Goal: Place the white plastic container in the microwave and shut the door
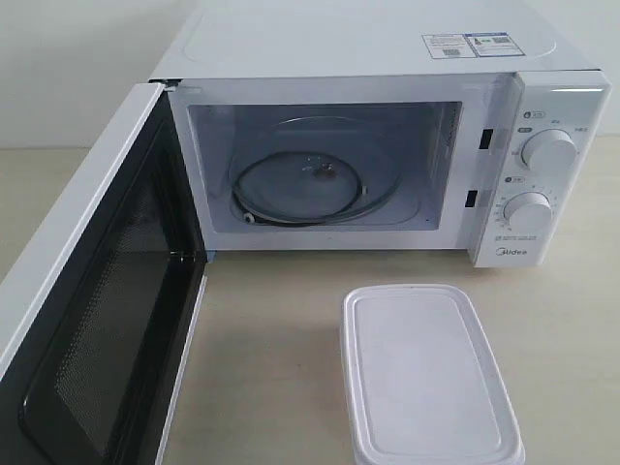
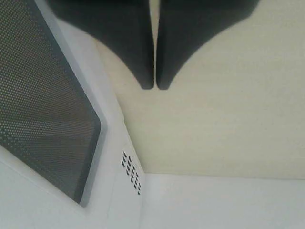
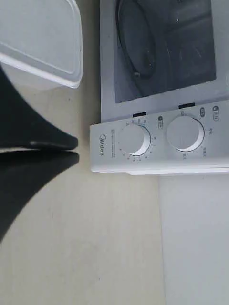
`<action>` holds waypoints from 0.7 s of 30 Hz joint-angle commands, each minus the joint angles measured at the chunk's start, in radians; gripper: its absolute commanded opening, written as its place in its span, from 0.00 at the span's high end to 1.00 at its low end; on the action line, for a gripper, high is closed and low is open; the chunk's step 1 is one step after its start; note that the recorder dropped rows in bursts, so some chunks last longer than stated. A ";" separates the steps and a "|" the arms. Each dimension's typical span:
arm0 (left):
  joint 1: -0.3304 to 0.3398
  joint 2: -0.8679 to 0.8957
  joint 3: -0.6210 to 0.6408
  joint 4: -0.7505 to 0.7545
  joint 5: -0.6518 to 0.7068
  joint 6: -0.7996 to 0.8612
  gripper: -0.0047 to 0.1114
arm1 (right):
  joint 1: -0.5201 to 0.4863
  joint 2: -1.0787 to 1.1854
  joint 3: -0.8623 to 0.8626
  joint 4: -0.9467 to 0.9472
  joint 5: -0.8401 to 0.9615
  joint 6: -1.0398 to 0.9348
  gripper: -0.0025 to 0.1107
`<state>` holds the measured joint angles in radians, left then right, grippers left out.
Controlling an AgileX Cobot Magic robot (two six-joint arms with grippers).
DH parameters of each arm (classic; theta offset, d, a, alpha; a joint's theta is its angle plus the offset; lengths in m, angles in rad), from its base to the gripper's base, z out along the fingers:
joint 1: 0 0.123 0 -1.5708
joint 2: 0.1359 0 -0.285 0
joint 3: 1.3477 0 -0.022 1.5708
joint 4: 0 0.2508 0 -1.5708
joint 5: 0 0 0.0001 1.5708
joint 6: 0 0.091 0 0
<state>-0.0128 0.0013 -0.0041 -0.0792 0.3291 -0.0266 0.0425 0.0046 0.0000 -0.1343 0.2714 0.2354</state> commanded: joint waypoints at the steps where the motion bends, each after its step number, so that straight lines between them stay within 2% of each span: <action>1: 0.003 -0.001 0.004 -0.002 -0.015 0.000 0.93 | -0.002 -0.005 0.000 -0.006 -0.073 -0.006 0.98; 7: 0.003 -0.001 0.004 -0.002 -0.015 0.000 0.93 | -0.002 -0.005 0.000 -0.006 -0.291 -0.006 0.98; 12: 0.003 -0.001 0.004 -0.002 -0.015 0.000 0.93 | -0.002 -0.005 0.000 -0.006 -0.554 -0.136 0.98; 15: 0.003 -0.001 0.004 -0.002 -0.015 0.000 0.93 | -0.002 -0.005 -0.040 -0.006 -0.499 -0.268 0.98; 17: 0.003 -0.001 0.004 -0.002 -0.015 0.000 0.93 | -0.002 0.015 -0.081 -0.006 -0.452 -0.280 0.98; 21: 0.003 -0.001 0.004 -0.002 -0.015 0.000 0.93 | -0.002 0.161 -0.113 -0.004 -0.557 -0.321 0.98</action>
<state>-0.0128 0.0013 -0.0041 -0.0792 0.3291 -0.0266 0.0425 0.0774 -0.0972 -0.1349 -0.2206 -0.0448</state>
